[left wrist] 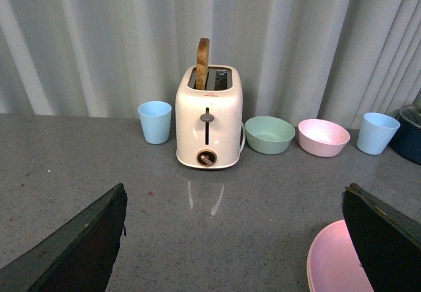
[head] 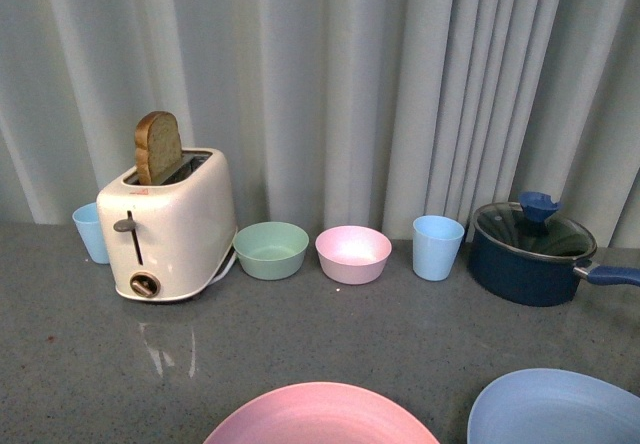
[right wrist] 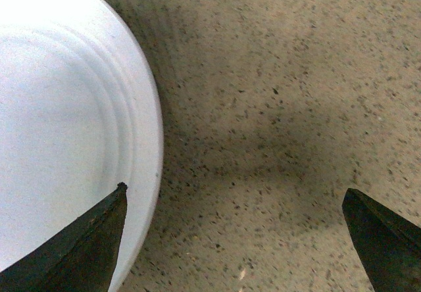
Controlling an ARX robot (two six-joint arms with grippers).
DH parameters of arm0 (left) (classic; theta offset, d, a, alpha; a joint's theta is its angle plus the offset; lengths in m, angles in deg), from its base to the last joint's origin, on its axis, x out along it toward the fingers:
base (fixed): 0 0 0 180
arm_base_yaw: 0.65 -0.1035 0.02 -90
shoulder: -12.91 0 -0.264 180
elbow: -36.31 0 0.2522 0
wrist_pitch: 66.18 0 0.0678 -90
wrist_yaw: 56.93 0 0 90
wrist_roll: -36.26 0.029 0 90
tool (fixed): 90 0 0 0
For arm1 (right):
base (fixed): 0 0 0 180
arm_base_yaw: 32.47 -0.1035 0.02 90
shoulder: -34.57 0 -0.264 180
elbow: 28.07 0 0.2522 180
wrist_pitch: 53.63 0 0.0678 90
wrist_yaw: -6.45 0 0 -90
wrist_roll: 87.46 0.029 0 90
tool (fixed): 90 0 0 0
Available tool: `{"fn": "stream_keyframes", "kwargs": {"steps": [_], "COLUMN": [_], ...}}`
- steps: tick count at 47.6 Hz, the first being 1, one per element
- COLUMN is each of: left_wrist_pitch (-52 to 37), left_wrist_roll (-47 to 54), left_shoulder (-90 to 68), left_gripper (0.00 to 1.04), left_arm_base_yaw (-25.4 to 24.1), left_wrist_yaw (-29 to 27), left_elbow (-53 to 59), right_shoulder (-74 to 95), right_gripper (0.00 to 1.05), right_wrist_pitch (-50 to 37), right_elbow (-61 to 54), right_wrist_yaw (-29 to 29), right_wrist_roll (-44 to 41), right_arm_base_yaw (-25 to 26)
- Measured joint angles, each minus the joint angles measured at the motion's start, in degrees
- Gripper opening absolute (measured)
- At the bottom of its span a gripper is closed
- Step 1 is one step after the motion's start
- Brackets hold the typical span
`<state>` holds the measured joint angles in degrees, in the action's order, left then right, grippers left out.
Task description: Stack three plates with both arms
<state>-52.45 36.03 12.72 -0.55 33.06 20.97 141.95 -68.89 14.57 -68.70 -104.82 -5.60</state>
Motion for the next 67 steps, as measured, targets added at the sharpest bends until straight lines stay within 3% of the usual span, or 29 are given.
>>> {"fn": "stream_keyframes", "kwargs": {"steps": [16, 35, 42, 58, 61, 67], "left_wrist_pitch": [0.0, 0.0, 0.0, 0.0, 0.0, 0.0], "left_wrist_roll": [-0.02, -0.02, -0.02, -0.02, -0.02, -0.02], "left_shoulder": [0.0, 0.0, 0.0, 0.0, 0.0, 0.0], "left_gripper": [0.98, 0.98, 0.98, 0.98, 0.98, 0.98], "left_arm_base_yaw": [0.02, 0.02, 0.0, 0.0, 0.0, 0.0], "left_wrist_yaw": [0.0, 0.0, 0.0, 0.0, 0.0, 0.0], "left_elbow": [0.0, 0.0, 0.0, 0.0, 0.0, 0.0], "right_shoulder": [7.08, 12.09, 14.05, 13.97, 12.94, 9.79], "right_gripper": [0.97, 0.96, 0.65, 0.1, 0.04, 0.03], "right_wrist_pitch": [-2.84, -5.42, -7.5, -9.27, -9.29, -10.05], "right_elbow": [3.78, 6.21, 6.21, 5.03, 4.37, 2.47], "right_wrist_yaw": [0.5, 1.07, 1.68, 4.0, 5.38, 6.45], "right_wrist_roll": [2.49, 4.09, 4.24, 4.59, 5.4, 6.27], "right_arm_base_yaw": [-5.22, -7.02, -6.99, -2.84, -1.75, -0.13]}}
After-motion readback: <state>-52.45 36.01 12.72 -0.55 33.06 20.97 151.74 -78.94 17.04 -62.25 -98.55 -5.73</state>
